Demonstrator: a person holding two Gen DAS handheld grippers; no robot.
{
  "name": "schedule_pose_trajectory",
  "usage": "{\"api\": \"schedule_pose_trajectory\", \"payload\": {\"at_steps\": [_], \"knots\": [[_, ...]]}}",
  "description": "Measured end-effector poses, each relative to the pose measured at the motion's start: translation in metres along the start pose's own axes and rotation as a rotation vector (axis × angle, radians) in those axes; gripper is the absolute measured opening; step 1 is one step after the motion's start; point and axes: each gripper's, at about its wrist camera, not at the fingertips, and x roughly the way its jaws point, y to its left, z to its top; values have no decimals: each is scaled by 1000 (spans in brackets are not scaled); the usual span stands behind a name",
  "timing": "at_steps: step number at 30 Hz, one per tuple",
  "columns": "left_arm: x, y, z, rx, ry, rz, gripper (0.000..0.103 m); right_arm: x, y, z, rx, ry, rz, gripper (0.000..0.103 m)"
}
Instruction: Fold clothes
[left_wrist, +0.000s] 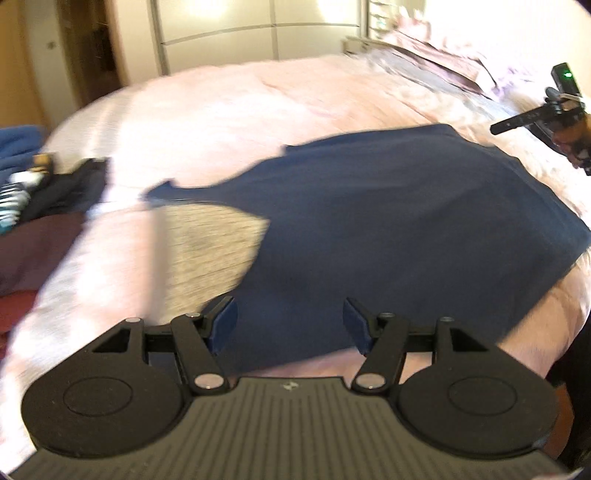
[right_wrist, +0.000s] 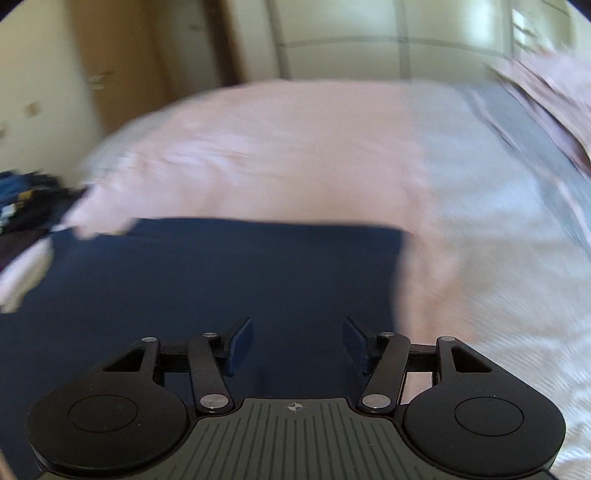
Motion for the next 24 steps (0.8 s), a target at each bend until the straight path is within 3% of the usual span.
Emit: {"api": "schedule_pose_trajectory", "payload": {"at_steps": [5,9,12,14,18,20,24], "knots": [[-42,34,-21,68,-1,130,60,-9,141,-9,-201,-49,191,58],[-53,50,-35,74,12,143,60,6,255,-32,-428,-42,360,58],[-42,61,-36,-15,-7,79,61,23,327,-45,-625,-36,441,58],[-30,69,-35,-77,-2,53,60,37,354,-42,-734,-35,445,58],[8,91,-33,-216,67,12,54,80,383,-2,-876,-11,439,57],[25,99,-35,-255,113,1,45,97,395,18,-1011,-20,429,57],[41,106,-43,-274,119,-27,44,156,414,53,-1344,-9,379,57]]}}
